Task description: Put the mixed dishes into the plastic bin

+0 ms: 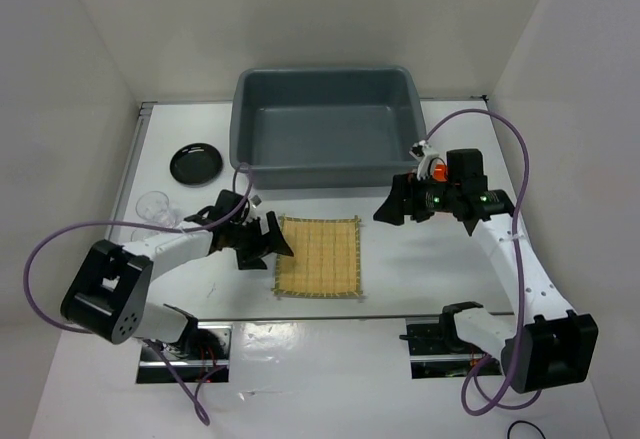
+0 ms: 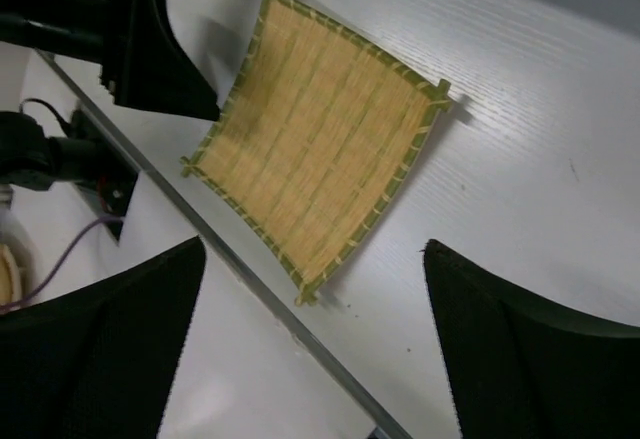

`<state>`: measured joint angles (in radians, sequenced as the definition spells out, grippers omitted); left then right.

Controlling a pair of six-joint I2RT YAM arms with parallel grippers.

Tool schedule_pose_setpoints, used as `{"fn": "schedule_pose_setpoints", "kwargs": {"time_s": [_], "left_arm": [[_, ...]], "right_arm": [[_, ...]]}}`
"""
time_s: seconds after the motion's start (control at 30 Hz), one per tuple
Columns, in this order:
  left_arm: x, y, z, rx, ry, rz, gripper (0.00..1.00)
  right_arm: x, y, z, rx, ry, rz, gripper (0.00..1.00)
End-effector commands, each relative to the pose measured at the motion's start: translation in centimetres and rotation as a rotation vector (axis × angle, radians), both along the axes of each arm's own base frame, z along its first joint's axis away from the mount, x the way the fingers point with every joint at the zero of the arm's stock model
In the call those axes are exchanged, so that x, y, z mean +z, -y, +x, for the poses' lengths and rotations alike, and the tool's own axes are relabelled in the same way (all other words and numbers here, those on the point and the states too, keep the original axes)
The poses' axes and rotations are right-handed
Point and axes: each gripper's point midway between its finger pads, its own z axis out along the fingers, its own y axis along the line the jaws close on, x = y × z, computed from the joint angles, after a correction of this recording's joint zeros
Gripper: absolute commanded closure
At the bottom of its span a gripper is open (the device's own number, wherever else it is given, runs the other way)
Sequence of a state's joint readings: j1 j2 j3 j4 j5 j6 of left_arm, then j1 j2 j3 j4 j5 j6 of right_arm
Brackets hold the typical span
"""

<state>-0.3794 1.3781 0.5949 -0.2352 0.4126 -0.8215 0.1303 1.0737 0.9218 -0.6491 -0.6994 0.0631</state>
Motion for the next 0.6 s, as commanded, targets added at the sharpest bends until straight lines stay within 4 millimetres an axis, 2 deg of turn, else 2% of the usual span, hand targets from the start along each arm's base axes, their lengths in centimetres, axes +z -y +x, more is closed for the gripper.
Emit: {"fn": "schedule_pose_setpoints", "kwargs": {"time_s": [0.0, 0.03, 0.07, 0.1, 0.13, 0.17, 0.2, 0.33, 0.43, 0.47, 0.5, 0.57], "left_arm": [[-2.5, 0.6, 0.2, -0.028, 0.007, 0.004, 0.0], [-2.9, 0.6, -0.2, -0.033, -0.007, -0.001, 0.0], [-3.1, 0.6, -0.1, -0.033, -0.005, -0.001, 0.0], [-3.5, 0.7, 0.1, -0.04, -0.003, 0.002, 0.0], [-3.6, 0.8, 0.1, -0.045, -0.007, -0.005, 0.0], [-3.8, 1.0, 0.0, -0.059, -0.007, -0.012, 0.0], [-4.5, 1.0, -0.1, -0.063, -0.018, -0.017, 0.0], [-5.9, 1.8, -0.3, -0.096, -0.058, -0.054, 0.0], [-6.7, 2.6, -0.4, -0.131, -0.074, -0.104, 0.1], [-7.2, 2.9, -0.3, -0.137, -0.074, -0.115, 0.18], [-7.3, 3.2, -0.6, -0.152, -0.077, -0.125, 0.22], [-7.9, 3.7, -1.0, -0.163, -0.095, -0.137, 0.29]], "right_arm": [[2.0, -0.8, 0.5, 0.004, 0.057, 0.075, 0.1], [1.6, -1.1, 0.4, 0.024, 0.042, 0.092, 0.39], [1.3, -1.3, 0.4, 0.038, 0.039, 0.087, 0.61], [0.9, -1.5, 0.4, 0.044, 0.029, 0.092, 0.75], [0.8, -1.3, 0.5, 0.035, 0.03, 0.084, 0.96], [0.3, -1.5, 0.3, 0.028, 0.014, 0.075, 1.0], [0.3, -1.3, 0.6, 0.009, 0.016, 0.07, 1.0], [-1.9, -1.5, 1.0, -0.017, -0.055, 0.063, 1.0], [-3.1, -1.2, 1.5, -0.047, -0.085, 0.043, 1.0], [-3.6, -1.0, 1.7, -0.058, -0.096, 0.031, 1.0], [-4.5, -0.6, 2.0, -0.086, -0.104, 0.002, 1.0], [-5.0, -0.2, 2.3, -0.105, -0.109, -0.019, 1.0]]}}
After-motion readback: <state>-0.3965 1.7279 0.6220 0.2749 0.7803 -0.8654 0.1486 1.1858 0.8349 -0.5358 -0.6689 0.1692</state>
